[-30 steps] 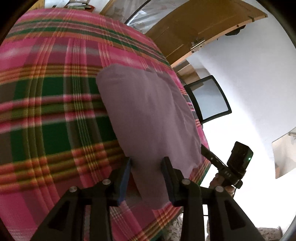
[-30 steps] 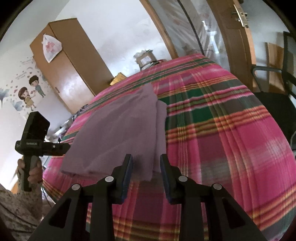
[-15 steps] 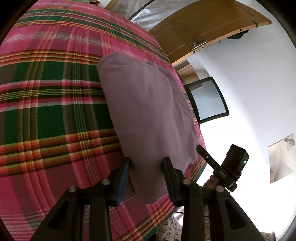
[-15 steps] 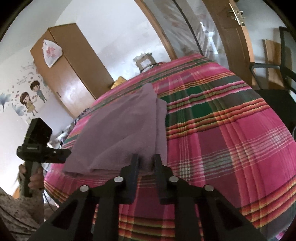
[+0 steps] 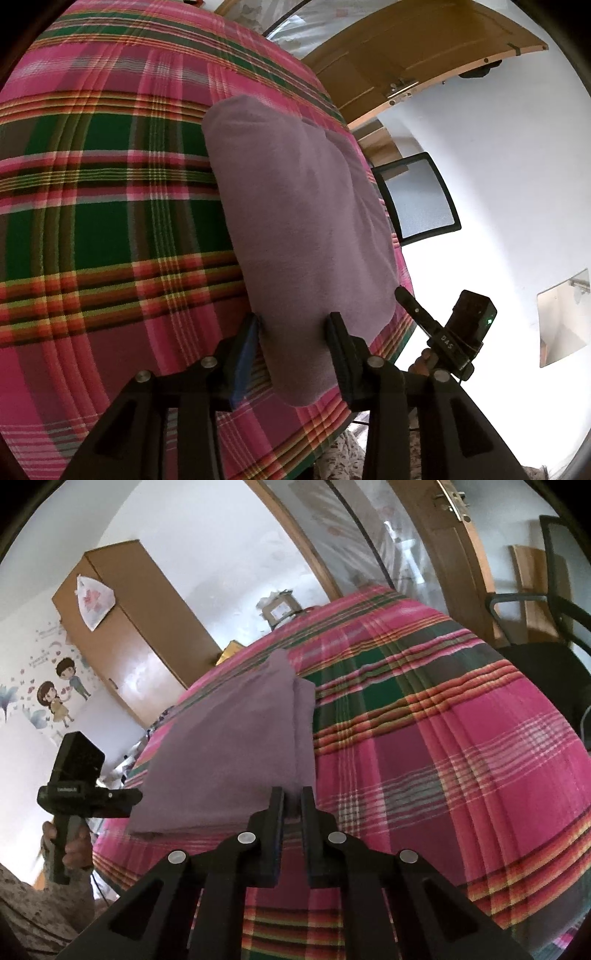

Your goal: Fold clothes

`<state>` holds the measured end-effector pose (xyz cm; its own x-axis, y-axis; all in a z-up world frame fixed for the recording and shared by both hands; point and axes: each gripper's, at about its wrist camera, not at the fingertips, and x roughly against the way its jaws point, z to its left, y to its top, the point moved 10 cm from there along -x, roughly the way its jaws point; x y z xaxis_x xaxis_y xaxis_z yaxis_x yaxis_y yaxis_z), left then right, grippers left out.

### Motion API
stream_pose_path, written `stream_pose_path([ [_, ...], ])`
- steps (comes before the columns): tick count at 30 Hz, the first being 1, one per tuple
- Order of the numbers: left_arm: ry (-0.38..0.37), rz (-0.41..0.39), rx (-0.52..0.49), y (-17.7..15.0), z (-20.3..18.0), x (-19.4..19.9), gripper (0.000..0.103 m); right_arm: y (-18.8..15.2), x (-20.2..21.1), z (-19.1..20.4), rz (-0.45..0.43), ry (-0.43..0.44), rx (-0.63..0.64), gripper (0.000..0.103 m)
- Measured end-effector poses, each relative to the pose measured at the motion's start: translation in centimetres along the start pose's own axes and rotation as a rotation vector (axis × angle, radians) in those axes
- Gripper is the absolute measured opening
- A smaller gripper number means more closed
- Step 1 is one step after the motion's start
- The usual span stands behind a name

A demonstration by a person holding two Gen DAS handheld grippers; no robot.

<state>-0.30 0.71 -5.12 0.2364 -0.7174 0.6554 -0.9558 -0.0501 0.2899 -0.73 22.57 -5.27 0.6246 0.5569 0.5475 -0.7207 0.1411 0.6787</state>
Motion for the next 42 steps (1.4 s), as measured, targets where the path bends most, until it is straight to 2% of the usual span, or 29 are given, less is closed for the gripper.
stream_pose_path([
  [3,0.003,-0.015,-0.018,0.1,-0.3,0.4,0.039,0.4,0.1,0.3,0.010,-0.011,0.011,0.013],
  [5,-0.009,-0.032,-0.011,0.3,-0.2,0.8,0.039,0.7,0.4,0.4,0.003,-0.002,0.013,0.021],
  [6,-0.013,-0.037,-0.002,0.4,0.0,1.0,0.039,0.8,0.6,0.5,-0.002,0.012,0.010,0.033],
  [7,-0.013,-0.043,0.005,0.5,0.2,1.1,0.039,1.0,0.8,0.6,-0.009,0.029,0.002,0.040],
  [13,-0.019,-0.067,0.034,0.9,1.0,1.5,0.039,2.3,0.3,0.8,-0.016,0.067,-0.037,0.044],
  [20,-0.023,-0.054,0.033,0.8,1.1,1.0,0.039,3.3,-1.3,1.0,0.007,0.089,-0.052,0.046],
  [27,-0.069,-0.036,0.071,0.5,1.7,1.3,0.043,3.7,-2.4,1.7,0.033,0.089,-0.023,0.048],
  [29,-0.074,-0.036,0.085,0.5,2.0,1.3,0.046,3.9,-2.7,1.9,0.044,0.095,-0.020,0.051],
  [30,-0.073,-0.039,0.086,0.6,2.1,1.4,0.047,4.0,-2.8,2.0,0.050,0.101,-0.022,0.057],
  [32,-0.073,-0.045,0.086,0.8,2.2,1.5,0.047,4.2,-3.0,1.9,0.055,0.115,-0.033,0.062],
  [42,-0.124,-0.036,0.104,2.0,2.0,1.0,0.048,4.9,-4.9,1.1,0.102,0.161,-0.095,0.067],
])
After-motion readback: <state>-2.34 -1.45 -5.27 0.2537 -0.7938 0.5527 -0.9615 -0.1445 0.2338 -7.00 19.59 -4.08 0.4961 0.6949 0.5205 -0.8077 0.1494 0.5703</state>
